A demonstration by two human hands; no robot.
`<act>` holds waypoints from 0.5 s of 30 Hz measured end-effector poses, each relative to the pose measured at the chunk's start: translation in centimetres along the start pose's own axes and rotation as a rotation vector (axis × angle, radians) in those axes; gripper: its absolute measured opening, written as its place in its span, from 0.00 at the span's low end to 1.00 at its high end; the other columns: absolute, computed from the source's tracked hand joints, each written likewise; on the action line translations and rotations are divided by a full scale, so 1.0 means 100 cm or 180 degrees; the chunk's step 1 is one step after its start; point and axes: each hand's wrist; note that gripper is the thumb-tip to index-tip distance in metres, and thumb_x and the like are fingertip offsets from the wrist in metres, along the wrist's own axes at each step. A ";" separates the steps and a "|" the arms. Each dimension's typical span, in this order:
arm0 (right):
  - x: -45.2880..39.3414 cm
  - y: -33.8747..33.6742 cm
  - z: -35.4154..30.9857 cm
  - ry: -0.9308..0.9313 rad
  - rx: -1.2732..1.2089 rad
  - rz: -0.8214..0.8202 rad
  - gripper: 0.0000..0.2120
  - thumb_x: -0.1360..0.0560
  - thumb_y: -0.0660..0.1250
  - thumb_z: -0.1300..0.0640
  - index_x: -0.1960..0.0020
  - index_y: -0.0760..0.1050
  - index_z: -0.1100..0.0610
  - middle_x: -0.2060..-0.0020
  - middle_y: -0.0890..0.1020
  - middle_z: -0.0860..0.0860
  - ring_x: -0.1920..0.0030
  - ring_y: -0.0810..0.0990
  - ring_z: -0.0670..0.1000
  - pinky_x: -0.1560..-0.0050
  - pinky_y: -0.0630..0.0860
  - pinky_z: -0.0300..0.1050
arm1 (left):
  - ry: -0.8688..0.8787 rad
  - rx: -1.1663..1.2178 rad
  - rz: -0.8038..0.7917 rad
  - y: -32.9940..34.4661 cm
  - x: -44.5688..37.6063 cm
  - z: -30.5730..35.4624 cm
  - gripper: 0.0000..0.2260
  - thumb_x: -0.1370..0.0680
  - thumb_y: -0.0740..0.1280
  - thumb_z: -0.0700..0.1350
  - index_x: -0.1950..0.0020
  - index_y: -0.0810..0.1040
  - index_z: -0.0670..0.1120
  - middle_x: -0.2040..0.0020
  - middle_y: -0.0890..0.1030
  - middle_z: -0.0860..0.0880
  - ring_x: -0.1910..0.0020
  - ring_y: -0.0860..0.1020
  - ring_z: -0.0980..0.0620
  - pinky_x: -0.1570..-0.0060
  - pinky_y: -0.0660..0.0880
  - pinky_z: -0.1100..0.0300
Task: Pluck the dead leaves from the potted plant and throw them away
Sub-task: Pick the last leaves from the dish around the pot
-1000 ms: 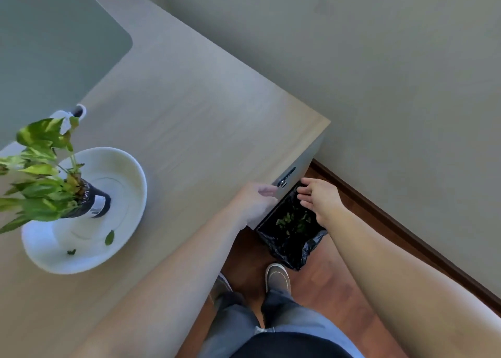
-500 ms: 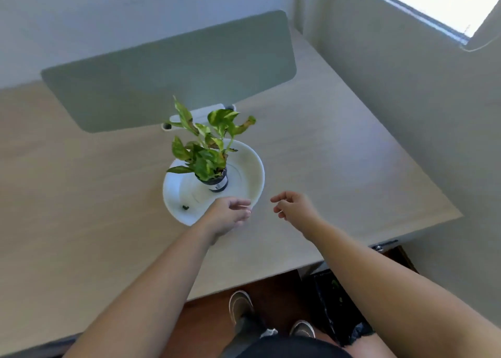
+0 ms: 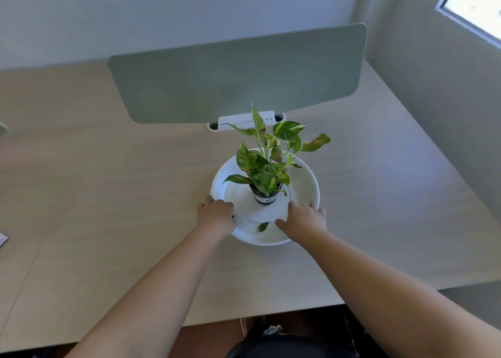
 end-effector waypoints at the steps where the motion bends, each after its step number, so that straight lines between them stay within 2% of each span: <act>1: -0.001 0.002 -0.006 0.0034 0.0148 -0.0019 0.25 0.28 0.58 0.33 0.44 0.70 0.52 0.50 0.80 0.53 0.38 0.68 0.57 0.43 0.64 0.52 | 0.0011 -0.0208 0.0008 0.000 -0.004 0.000 0.11 0.25 0.59 0.45 0.47 0.78 0.51 0.54 0.77 0.52 0.41 0.67 0.44 0.49 0.60 0.53; 4: -0.004 0.011 -0.025 0.0182 0.0290 -0.0157 0.34 0.33 0.57 0.26 0.42 0.68 0.53 0.47 0.78 0.55 0.41 0.68 0.58 0.41 0.63 0.51 | 0.0106 -0.0447 -0.0050 -0.001 -0.016 0.002 0.03 0.29 0.61 0.42 0.57 0.73 0.49 0.65 0.69 0.52 0.40 0.65 0.43 0.49 0.58 0.51; 8: -0.010 0.019 -0.040 0.0354 0.0525 -0.0257 0.37 0.33 0.55 0.25 0.43 0.67 0.56 0.45 0.74 0.60 0.41 0.67 0.60 0.38 0.61 0.53 | 0.0206 -0.0322 -0.0065 0.002 -0.030 0.005 0.03 0.29 0.61 0.41 0.60 0.71 0.49 0.67 0.69 0.51 0.40 0.64 0.43 0.44 0.60 0.51; 12: -0.016 0.023 -0.045 0.0371 0.0541 -0.0329 0.29 0.28 0.58 0.32 0.43 0.66 0.56 0.46 0.76 0.59 0.42 0.70 0.60 0.40 0.62 0.53 | 0.0206 -0.0282 -0.0007 0.005 -0.034 0.004 0.09 0.29 0.60 0.38 0.69 0.66 0.48 0.67 0.70 0.51 0.44 0.66 0.45 0.45 0.61 0.52; 15: -0.022 0.023 -0.041 0.0301 0.0214 -0.0391 0.15 0.26 0.63 0.45 0.48 0.68 0.55 0.50 0.79 0.55 0.45 0.73 0.58 0.45 0.64 0.51 | 0.0204 -0.0282 -0.0015 0.005 -0.035 0.001 0.09 0.29 0.59 0.36 0.68 0.69 0.48 0.67 0.70 0.51 0.46 0.67 0.46 0.45 0.60 0.51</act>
Point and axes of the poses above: each hand's wrist, its own x-axis away from the middle knuckle, its own y-axis out of the palm, z = x × y
